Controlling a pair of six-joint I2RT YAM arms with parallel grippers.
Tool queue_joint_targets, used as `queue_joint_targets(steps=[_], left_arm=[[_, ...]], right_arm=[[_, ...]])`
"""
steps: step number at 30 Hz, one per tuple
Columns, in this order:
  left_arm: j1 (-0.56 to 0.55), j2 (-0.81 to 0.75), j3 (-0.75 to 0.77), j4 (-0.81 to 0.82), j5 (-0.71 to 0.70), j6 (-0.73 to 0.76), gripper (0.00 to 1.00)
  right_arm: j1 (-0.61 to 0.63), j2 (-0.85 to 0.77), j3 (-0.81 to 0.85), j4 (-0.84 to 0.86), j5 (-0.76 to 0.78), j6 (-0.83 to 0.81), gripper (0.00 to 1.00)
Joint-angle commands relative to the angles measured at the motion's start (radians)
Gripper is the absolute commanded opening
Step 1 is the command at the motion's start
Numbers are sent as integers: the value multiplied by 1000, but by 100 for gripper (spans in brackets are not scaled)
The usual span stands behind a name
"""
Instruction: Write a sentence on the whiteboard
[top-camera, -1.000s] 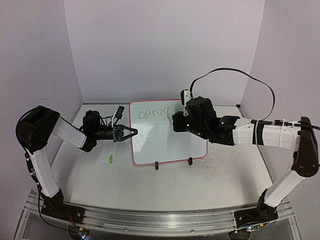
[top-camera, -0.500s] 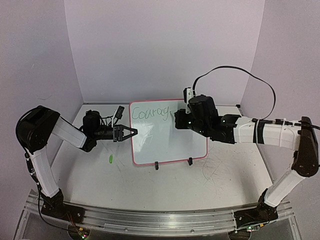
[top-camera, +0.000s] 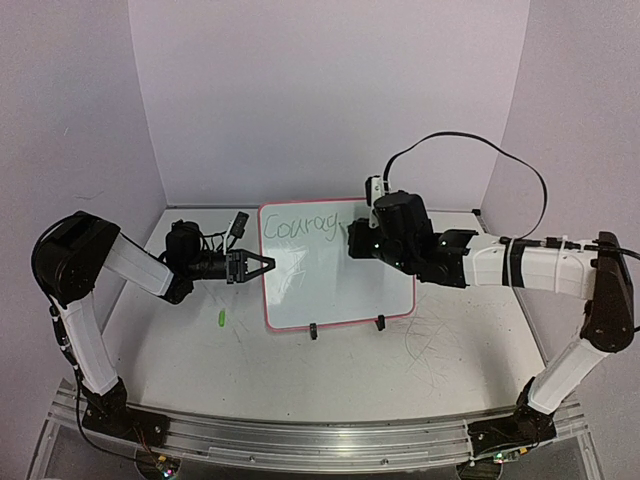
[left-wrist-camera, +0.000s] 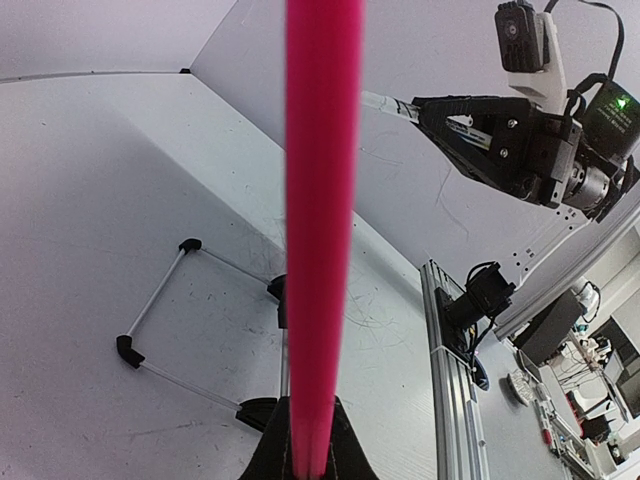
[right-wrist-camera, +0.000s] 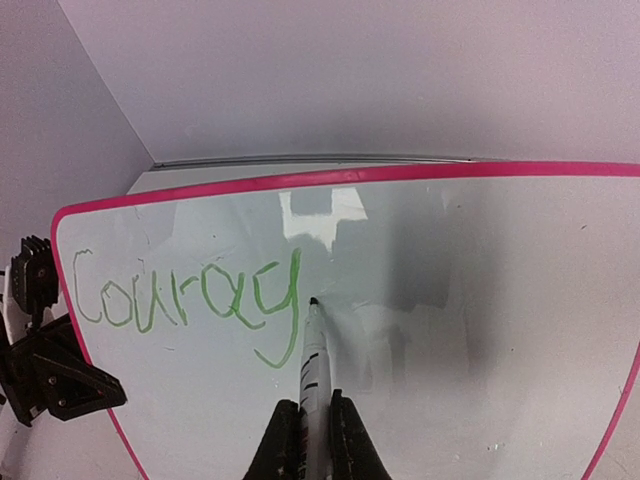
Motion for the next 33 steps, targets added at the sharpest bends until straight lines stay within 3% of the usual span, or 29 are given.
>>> queue_joint_targets(steps=[1, 17, 33], left_arm=[[7, -37, 9, -18, -4, -19, 0], [6, -39, 8, -18, -5, -19, 0], [7, -38, 10, -19, -4, -19, 0]], right_arm=[[-10, 4, 26, 23, 46, 10, 0], [-26, -10, 30, 7, 84, 15, 0], [-27, 48, 91, 13, 25, -11, 0]])
